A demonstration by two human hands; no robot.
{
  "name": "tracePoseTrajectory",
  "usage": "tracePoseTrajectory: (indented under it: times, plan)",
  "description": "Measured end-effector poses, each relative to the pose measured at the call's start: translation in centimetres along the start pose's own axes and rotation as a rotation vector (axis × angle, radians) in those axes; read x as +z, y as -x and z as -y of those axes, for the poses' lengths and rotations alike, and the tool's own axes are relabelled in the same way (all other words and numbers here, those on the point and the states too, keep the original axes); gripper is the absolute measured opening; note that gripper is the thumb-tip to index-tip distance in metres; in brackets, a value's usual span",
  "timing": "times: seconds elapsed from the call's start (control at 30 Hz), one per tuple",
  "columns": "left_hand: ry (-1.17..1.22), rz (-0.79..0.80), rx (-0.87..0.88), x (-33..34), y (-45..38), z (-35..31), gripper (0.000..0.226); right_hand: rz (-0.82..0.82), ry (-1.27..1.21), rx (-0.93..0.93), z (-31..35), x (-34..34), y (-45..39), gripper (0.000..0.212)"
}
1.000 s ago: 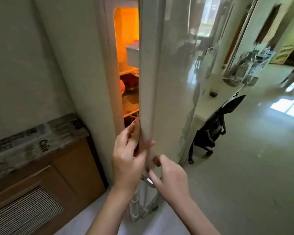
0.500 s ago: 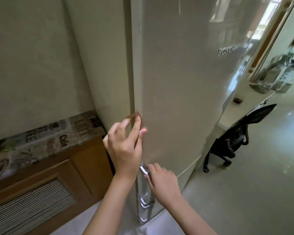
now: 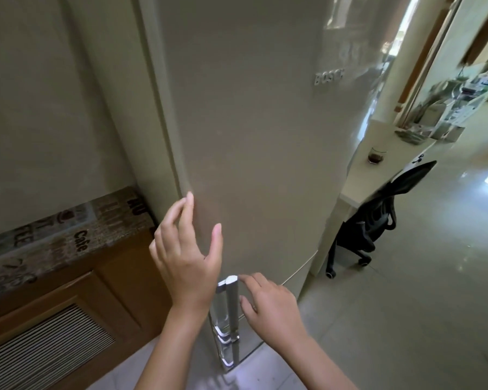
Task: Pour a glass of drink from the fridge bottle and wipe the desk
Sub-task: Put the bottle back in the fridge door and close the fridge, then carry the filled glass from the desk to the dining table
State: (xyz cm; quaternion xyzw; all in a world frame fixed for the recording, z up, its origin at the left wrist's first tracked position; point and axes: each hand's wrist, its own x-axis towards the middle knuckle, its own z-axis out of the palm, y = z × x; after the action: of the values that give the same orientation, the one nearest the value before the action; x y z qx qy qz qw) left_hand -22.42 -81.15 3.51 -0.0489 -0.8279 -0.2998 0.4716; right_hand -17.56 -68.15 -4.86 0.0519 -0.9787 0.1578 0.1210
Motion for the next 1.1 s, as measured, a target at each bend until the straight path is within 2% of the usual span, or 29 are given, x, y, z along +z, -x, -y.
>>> tracePoseTrajectory:
  times: [0.1,0.23,0.47,0.6,0.67,0.77,0.93,1.1]
  plan:
    - [0.004,0.087,0.065,0.4,2.0,-2.6,0.043,-0.011,-0.007,0.031,-2.6,-1.6,1.7,0.032]
    - [0.058,0.345,0.129,2.8,4.8,-6.7,0.027,-0.037,-0.026,0.105,-7.8,-4.7,4.7,0.032]
    - [0.082,0.695,0.195,7.9,10.6,-17.7,0.032,-0.023,0.008,0.241,-19.4,-11.5,10.7,0.044]
    - [0.073,0.828,0.216,10.6,13.5,-23.4,0.035,0.003,-0.019,0.327,-25.7,-14.7,14.2,0.034]
    - [0.065,0.885,0.223,11.8,14.7,-25.8,0.034,-0.004,-0.006,0.371,-28.5,-15.9,15.5,0.036]
    - [0.045,0.945,0.267,13.8,16.0,-28.8,0.032,-0.016,0.017,0.422,-32.4,-17.2,16.6,0.054]
    - [0.051,0.992,0.294,19.0,16.8,-32.7,0.025,-0.027,0.022,0.487,-38.6,-18.7,16.3,0.048]
    - [0.095,1.032,0.310,27.1,16.5,-36.9,0.029,-0.050,0.060,0.540,-45.8,-20.1,13.3,0.039]
